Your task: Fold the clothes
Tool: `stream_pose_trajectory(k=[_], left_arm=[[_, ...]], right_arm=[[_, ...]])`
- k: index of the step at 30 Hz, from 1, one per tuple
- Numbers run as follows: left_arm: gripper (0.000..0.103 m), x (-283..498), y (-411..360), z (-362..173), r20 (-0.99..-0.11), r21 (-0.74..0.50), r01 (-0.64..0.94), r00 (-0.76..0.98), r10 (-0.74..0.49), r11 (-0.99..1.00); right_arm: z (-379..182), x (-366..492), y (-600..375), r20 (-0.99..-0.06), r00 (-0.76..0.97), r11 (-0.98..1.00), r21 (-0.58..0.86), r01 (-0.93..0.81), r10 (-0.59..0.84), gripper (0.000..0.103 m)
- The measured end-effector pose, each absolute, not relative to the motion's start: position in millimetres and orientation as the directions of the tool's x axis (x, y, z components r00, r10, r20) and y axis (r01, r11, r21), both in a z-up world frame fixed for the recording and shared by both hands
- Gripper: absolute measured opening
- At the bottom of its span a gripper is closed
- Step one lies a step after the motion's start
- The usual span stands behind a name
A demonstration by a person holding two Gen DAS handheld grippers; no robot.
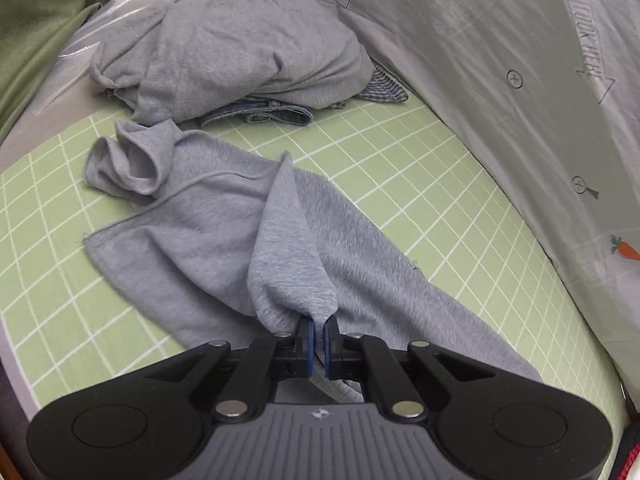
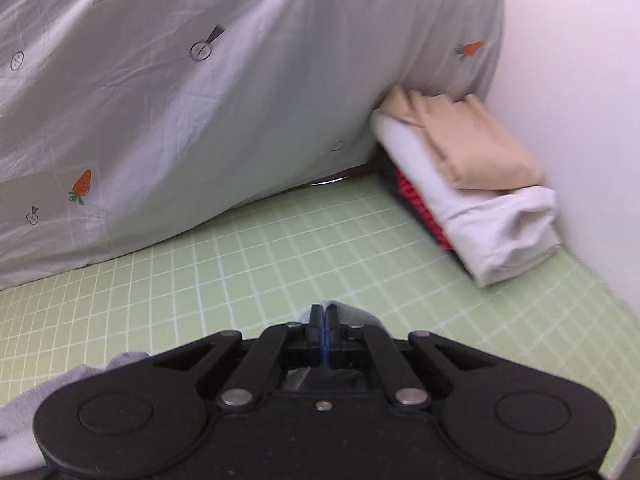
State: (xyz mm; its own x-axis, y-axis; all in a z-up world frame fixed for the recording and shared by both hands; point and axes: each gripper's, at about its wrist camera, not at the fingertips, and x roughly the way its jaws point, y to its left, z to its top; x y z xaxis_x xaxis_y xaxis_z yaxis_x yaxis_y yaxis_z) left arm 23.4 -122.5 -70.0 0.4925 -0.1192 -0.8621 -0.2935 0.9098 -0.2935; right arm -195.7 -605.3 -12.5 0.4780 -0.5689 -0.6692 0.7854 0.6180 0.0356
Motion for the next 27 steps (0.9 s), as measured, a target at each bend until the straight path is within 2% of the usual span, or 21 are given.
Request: stream_pose_trajectory(k=[5, 10, 19, 23, 27], left_arm=[[0.005, -11.9, -106.9, -79.6, -0.889, -0.263, -0.307, 0.444, -0.107, 0.915], [0.005, -39.0, -96.0, -102.5, -0.927, -0.226, -0.327, 0.362, -0.100, 0.917], [0.005, -11.5, -105.2, -128.0, -0.942, -0.250, -0.371, 0.307, -0.136, 0.895], [0.005, 27.4, -124.1, -138.0, -0.947, -0.242, -0.368, 0.293, -0.135, 0.898], [0.005, 81.1, -158.2, -135.8, -0.941, -0.200, -0.299, 0.324, -0.098, 0.933]], right_arm=[[-47.9, -244.6, -587.0, -0.766, 0.425, 0.641, 0.021, 0.767, -0.483, 0.001], [-96.1, -261.0, -577.7, -0.862, 0.426, 0.680, 0.138, 0.720, -0.276, 0.001], [-128.8, -187.3, -569.6, -0.884, 0.444, 0.786, 0.171, 0.594, -0.143, 0.001], [-131.8, -148.0, -579.6, -0.884, 0.447, 0.795, 0.170, 0.582, -0.138, 0.001], [-134.9, -98.1, -602.2, -0.879, 0.449, 0.786, 0.163, 0.596, -0.158, 0.001]])
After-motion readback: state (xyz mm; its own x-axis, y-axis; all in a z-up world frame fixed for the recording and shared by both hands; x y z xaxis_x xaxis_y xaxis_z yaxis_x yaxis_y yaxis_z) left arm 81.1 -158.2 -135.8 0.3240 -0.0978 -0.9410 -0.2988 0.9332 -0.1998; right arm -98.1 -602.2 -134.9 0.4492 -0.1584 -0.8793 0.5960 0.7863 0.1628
